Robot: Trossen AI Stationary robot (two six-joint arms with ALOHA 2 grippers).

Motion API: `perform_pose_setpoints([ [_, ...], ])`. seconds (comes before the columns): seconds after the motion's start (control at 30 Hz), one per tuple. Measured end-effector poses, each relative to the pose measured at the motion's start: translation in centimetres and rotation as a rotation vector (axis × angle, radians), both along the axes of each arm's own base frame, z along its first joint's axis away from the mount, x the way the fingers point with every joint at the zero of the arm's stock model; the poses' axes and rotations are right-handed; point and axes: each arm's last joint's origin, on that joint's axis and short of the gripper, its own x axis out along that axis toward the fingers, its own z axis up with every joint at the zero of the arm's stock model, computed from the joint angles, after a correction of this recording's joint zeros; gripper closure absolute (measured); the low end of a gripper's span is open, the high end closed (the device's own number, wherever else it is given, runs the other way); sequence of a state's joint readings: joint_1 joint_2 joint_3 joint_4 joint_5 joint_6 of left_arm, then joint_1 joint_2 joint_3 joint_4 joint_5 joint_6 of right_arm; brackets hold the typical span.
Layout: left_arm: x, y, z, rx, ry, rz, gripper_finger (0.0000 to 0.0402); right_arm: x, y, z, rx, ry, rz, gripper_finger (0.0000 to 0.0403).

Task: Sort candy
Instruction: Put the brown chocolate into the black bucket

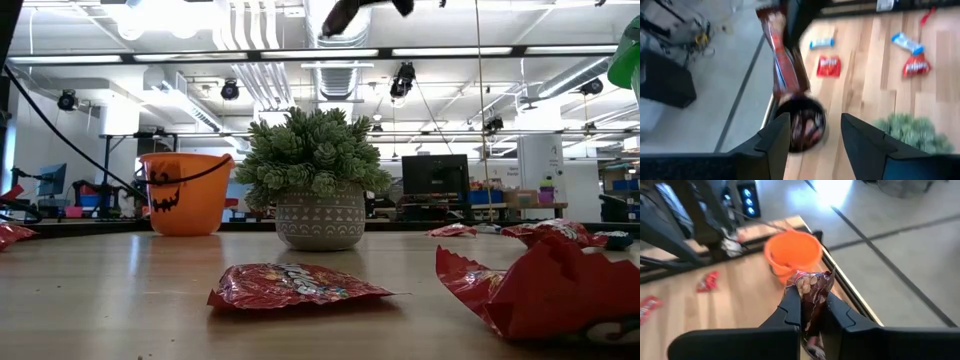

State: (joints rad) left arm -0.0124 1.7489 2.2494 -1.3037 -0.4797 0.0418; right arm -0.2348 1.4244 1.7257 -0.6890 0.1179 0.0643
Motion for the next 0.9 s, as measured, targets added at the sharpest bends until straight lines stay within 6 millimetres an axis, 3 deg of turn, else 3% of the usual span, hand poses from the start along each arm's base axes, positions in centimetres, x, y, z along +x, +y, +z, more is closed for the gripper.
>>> perform_pose_setpoints([
  [0.47, -2.2, 0.1, -1.3, -0.057, 0.203, 0.098, 0.0248, 3.7, -5.9, -7.3, 0.116, 0.216, -0.029, 0.0376],
  [0.73, -3.1, 0.1, -0.6, -0.081, 0.160, 0.125, 0.0248, 5.7, -8.3, -11.4, 0.120, 0.335, -0.034, 0.0375],
  [0.9, -4.0, 0.1, 0.0, -0.093, 0.127, 0.139, 0.0248, 6.2, -9.5, -13.0, 0.122, 0.374, -0.042, 0.0374],
])
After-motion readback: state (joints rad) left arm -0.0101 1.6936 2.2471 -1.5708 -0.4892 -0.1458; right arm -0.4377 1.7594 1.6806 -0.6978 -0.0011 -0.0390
